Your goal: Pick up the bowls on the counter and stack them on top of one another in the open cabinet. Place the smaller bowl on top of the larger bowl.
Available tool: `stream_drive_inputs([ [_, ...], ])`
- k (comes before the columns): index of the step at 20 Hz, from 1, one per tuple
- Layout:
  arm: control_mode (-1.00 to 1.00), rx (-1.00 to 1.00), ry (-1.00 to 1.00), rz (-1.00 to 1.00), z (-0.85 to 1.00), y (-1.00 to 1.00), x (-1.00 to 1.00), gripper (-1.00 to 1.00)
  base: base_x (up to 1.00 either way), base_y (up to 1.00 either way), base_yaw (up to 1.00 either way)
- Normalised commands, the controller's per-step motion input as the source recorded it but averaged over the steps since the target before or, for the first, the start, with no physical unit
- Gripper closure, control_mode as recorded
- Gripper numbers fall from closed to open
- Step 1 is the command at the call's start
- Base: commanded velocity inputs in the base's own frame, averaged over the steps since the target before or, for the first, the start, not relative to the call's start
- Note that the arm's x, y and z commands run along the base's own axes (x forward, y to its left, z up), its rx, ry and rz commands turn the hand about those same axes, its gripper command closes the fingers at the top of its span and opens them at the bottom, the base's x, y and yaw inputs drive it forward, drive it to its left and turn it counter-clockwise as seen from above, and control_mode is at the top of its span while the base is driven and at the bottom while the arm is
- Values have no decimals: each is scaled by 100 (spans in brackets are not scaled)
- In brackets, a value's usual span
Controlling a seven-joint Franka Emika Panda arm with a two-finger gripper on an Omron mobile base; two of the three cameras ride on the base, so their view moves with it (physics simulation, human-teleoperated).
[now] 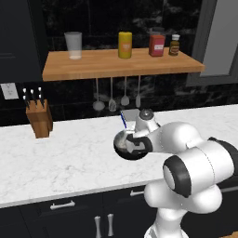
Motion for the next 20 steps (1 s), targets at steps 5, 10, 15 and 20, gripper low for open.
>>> stream_drive_inputs([
  [5,-100,0,0,0,-12,-1,15,-100,0,0,0],
  [10,-100,2,0,0,21,0,5,-100,0,0,0],
  [15,-100,3,3,0,28,-14,4,-100,0,0,0],
  [20,-100,-1,8,6,-2,-37,2,-100,0,0,0],
])
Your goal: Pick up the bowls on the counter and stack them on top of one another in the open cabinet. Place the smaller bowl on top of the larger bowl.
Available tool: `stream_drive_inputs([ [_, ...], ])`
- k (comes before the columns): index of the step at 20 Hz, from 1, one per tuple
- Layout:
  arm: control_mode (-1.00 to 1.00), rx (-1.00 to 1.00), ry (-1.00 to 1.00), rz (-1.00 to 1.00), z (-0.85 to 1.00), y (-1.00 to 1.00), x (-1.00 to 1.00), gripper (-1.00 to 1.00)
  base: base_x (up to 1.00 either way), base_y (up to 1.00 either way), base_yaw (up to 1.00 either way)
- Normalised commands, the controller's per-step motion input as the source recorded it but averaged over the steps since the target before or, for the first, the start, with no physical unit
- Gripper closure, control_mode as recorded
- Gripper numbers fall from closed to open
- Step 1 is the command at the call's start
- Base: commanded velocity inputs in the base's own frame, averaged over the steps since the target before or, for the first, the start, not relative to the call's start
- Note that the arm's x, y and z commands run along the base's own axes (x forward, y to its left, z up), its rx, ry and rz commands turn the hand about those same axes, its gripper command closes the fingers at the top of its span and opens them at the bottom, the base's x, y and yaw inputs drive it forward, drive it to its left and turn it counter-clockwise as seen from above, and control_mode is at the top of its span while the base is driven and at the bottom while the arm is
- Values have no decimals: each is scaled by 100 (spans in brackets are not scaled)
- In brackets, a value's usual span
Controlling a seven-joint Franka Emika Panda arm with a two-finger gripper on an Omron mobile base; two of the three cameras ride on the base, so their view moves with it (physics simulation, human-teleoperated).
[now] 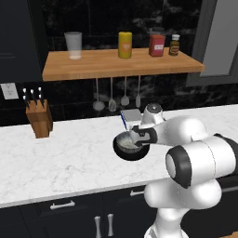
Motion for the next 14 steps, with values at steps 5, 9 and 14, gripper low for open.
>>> stream_drive_inputs([
  [5,-100,0,0,12,-6,-5,2,-100,0,0,0],
  [9,-100,-5,5,9,-39,0,0,-100,0,0,0],
  [14,-100,-8,9,6,-51,4,0,-100,0,0,0],
])
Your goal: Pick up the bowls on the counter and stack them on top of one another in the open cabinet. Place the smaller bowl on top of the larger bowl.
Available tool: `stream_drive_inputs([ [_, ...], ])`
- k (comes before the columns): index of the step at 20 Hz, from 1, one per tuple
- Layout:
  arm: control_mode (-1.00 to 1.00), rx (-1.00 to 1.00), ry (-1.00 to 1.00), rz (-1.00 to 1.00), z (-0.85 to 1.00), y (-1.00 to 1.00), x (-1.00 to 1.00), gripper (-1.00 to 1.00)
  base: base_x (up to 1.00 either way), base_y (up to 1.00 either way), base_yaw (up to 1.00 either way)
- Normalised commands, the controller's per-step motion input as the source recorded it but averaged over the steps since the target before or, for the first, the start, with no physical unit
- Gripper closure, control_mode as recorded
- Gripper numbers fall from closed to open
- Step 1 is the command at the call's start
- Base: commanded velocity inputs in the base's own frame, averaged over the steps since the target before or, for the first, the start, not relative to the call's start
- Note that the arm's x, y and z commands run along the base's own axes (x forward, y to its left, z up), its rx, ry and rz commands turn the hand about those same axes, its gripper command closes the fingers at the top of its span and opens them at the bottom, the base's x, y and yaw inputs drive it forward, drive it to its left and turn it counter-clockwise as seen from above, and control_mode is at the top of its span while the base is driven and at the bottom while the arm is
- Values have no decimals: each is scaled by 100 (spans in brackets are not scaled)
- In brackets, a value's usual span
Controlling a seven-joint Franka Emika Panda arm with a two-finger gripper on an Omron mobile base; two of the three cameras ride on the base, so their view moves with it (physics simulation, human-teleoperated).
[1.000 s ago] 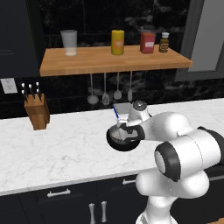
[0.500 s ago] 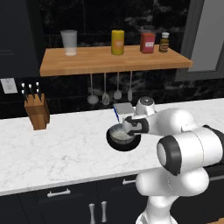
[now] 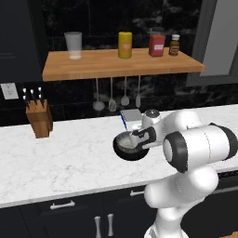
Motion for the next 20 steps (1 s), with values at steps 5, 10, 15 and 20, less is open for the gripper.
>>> stream_drive_inputs([
  [5,-100,-7,8,5,-55,4,0,-100,0,0,0],
  [10,-100,1,0,1,-10,0,1,100,0,0,0],
  [15,-100,0,0,0,0,0,0,100,0,0,0],
  [20,-100,8,-2,-5,29,0,0,100,0,0,0],
])
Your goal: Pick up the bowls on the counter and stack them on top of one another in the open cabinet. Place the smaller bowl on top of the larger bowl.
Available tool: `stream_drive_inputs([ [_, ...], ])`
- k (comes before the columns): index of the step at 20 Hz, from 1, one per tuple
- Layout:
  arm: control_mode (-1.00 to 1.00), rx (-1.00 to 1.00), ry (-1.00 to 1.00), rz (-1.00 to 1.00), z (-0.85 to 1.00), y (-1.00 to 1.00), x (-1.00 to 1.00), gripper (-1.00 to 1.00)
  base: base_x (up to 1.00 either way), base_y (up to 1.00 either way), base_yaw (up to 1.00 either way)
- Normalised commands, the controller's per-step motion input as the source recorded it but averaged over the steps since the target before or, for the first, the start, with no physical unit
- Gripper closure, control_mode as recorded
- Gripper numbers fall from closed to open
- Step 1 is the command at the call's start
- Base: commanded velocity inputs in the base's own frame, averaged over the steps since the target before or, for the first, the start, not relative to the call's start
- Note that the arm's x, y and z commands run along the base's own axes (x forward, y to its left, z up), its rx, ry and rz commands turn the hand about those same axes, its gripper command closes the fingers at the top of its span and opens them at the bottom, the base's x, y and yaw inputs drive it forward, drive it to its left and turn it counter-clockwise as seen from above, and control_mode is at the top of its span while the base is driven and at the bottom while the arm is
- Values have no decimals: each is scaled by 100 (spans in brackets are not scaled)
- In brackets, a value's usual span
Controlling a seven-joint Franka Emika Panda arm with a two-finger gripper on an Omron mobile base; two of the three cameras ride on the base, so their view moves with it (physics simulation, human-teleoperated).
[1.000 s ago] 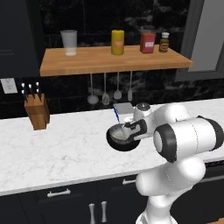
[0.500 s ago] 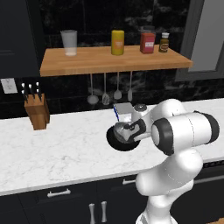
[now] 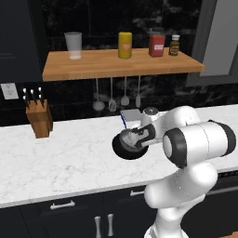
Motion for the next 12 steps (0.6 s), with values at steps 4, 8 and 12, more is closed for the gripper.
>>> stream_drive_inputs([
  [4,-100,15,-22,-14,96,14,-22,100,0,0,0],
  [8,-100,19,-28,-20,100,31,-31,100,0,0,0],
  [12,-100,24,-26,-19,100,28,-40,100,0,0,0],
])
